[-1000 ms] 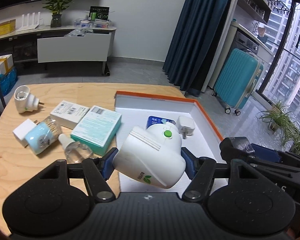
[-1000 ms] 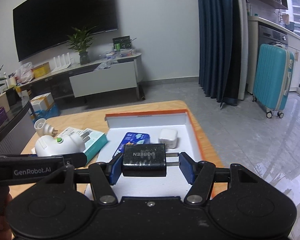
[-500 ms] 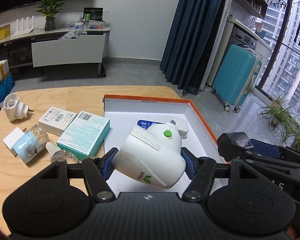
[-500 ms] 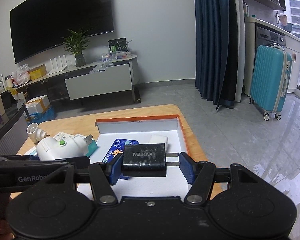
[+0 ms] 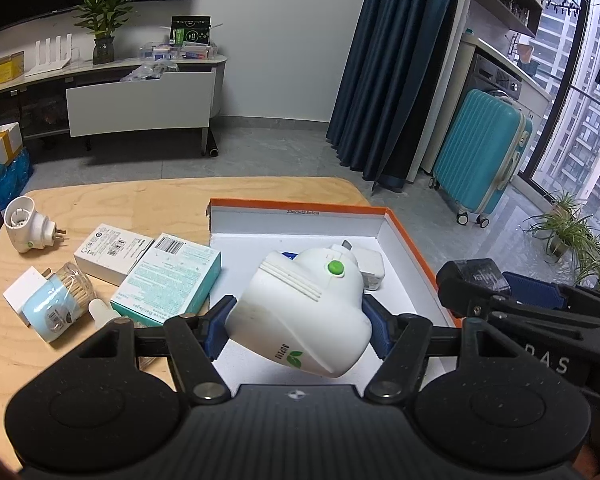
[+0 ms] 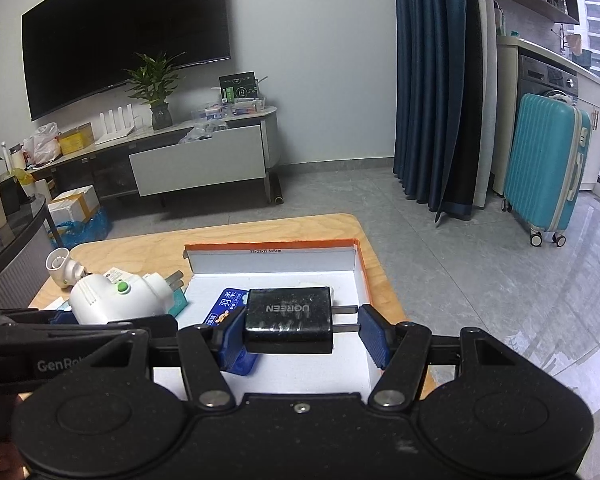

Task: Organize rigid objects
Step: 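Carry the white diffuser and black charger over the white box, then lower the black charger into the box with the right tool while the left tool releases the diffuser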

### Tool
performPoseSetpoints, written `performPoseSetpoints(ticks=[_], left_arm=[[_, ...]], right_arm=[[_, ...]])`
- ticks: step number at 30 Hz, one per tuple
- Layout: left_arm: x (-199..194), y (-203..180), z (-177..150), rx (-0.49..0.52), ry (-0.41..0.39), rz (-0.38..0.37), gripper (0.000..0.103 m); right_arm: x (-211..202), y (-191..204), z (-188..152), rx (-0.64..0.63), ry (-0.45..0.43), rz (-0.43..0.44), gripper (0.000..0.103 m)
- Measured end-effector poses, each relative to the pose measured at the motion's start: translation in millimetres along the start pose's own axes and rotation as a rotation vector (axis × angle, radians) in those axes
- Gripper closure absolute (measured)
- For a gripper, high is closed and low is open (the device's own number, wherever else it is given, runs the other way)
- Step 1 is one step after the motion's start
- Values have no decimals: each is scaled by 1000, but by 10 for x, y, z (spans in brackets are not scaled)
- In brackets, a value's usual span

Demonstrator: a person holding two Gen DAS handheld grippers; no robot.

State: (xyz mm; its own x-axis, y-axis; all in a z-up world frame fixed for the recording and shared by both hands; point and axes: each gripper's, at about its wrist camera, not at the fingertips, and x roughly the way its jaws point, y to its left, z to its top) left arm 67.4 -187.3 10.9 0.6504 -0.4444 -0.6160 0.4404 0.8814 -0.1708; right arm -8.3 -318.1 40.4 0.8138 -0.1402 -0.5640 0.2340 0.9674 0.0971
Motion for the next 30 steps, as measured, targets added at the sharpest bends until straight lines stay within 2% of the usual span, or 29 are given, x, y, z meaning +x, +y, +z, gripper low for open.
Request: performPoseSetpoints(ticks=[30], left_arm=[[178, -101, -61, 26, 59, -13, 36]], right_arm=[[281, 2, 81, -28, 31, -7, 30]])
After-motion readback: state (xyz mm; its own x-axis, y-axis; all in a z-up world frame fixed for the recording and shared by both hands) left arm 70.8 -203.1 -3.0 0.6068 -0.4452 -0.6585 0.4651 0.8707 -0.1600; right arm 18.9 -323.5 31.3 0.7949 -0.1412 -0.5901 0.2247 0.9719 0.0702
